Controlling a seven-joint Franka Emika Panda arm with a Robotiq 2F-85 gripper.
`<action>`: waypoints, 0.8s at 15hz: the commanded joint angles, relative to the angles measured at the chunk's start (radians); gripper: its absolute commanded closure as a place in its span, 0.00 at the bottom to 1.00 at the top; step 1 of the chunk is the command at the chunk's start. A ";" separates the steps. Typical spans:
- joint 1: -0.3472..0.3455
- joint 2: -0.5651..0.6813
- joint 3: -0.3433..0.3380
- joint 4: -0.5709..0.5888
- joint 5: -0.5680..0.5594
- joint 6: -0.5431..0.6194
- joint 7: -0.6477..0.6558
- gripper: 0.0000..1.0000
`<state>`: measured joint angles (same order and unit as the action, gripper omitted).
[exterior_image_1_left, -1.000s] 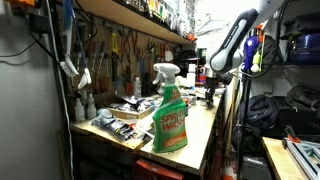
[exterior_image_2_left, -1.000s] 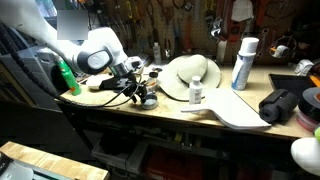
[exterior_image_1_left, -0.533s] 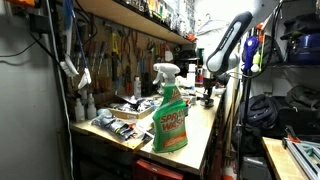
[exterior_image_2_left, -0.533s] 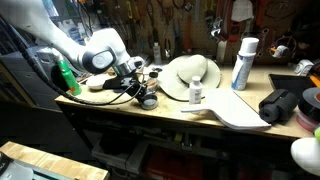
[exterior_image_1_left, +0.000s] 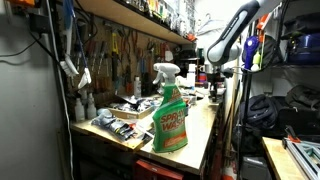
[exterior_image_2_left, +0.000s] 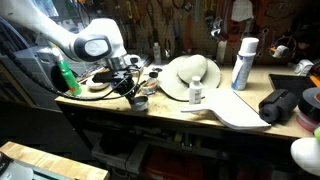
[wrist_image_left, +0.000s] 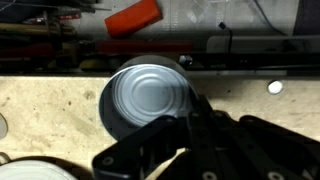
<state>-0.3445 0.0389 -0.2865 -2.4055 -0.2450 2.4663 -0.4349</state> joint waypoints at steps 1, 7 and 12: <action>0.033 -0.252 0.008 -0.139 0.036 -0.134 -0.182 0.99; 0.132 -0.361 0.034 -0.171 0.030 -0.175 -0.201 0.97; 0.194 -0.341 0.035 -0.183 0.088 -0.049 -0.271 0.99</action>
<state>-0.2246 -0.3004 -0.2561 -2.5659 -0.2048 2.3115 -0.6490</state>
